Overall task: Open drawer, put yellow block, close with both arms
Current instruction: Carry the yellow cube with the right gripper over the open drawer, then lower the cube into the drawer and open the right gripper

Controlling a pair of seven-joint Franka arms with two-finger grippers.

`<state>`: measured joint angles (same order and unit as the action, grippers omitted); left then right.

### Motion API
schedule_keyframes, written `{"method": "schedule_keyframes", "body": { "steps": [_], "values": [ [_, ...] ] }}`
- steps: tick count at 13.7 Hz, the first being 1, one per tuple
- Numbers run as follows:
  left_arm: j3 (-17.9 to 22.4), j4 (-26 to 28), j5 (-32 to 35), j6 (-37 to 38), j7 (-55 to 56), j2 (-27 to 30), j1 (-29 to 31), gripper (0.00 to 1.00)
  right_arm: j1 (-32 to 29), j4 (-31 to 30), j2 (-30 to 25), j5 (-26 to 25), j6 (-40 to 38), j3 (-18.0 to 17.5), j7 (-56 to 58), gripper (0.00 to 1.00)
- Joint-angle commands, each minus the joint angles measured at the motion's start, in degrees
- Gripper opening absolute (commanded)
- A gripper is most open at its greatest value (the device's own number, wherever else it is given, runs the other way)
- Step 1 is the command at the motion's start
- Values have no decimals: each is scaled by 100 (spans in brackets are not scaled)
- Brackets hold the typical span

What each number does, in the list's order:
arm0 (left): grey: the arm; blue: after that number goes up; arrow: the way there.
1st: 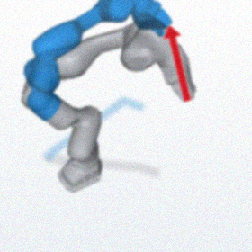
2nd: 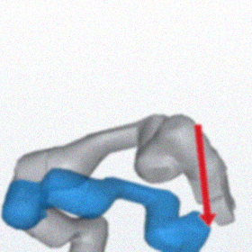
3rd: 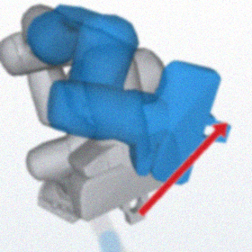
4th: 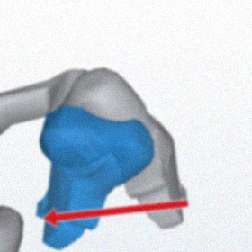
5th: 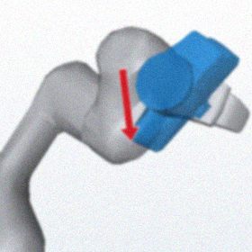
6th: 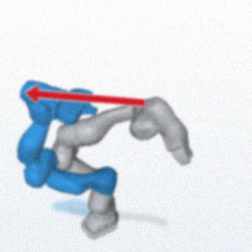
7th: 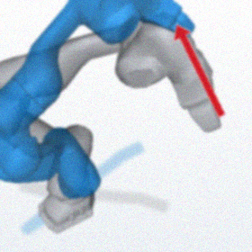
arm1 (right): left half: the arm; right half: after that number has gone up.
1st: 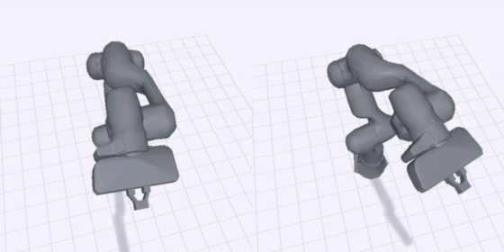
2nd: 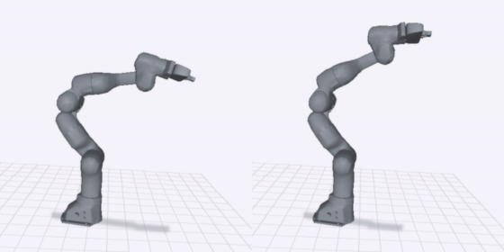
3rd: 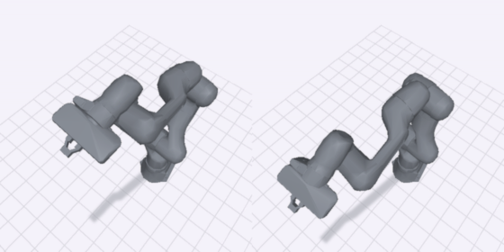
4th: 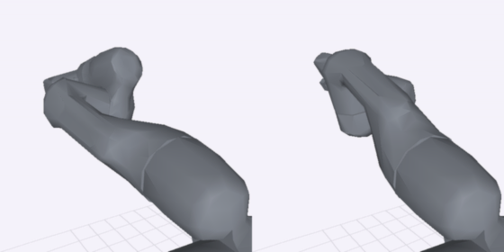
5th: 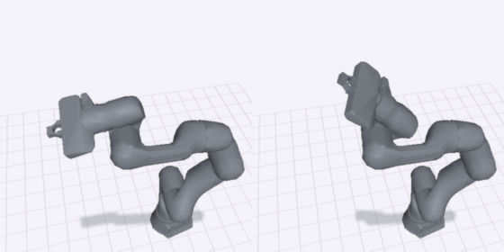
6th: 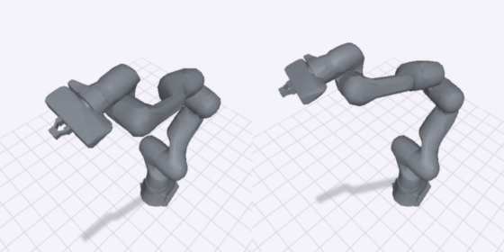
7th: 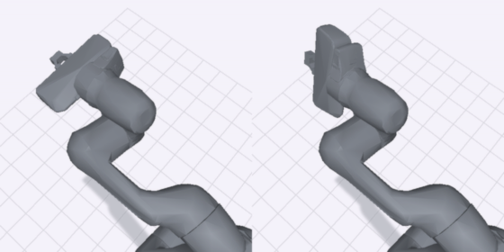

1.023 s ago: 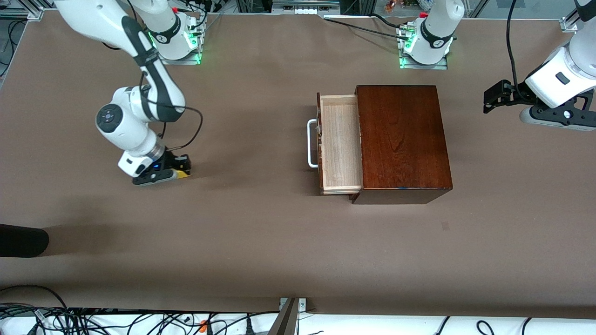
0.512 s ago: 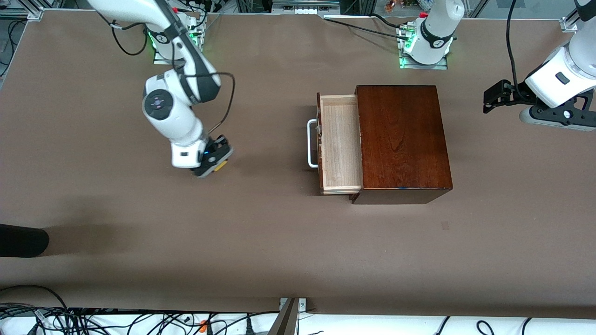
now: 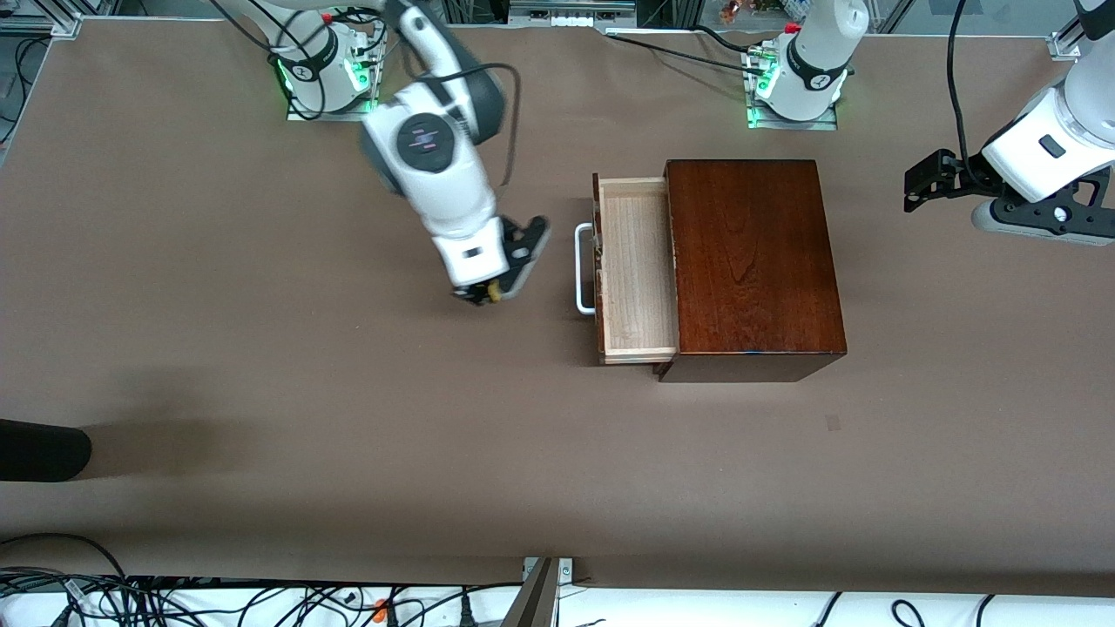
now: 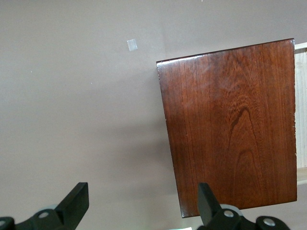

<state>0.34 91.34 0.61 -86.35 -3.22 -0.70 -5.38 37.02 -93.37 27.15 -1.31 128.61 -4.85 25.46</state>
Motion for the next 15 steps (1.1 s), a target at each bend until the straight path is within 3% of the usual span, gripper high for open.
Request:
{"method": "schedule_keyframes", "body": {
  "steps": [1,7,10,15],
  "values": [
    [19,-257,-96,171,41,-123,-33,100,393,845,518,-71,-231,63,12,42],
    [19,-257,-105,171,32,-123,-25,100,956,1374,633,-106,-275,63,65,37],
    [19,-257,-105,171,41,-123,-33,100,1264,1777,677,-89,-722,63,-14,37],
    [19,-257,-105,171,32,-123,-33,100,1334,1910,949,-106,-382,80,-111,37]
  ]
}}
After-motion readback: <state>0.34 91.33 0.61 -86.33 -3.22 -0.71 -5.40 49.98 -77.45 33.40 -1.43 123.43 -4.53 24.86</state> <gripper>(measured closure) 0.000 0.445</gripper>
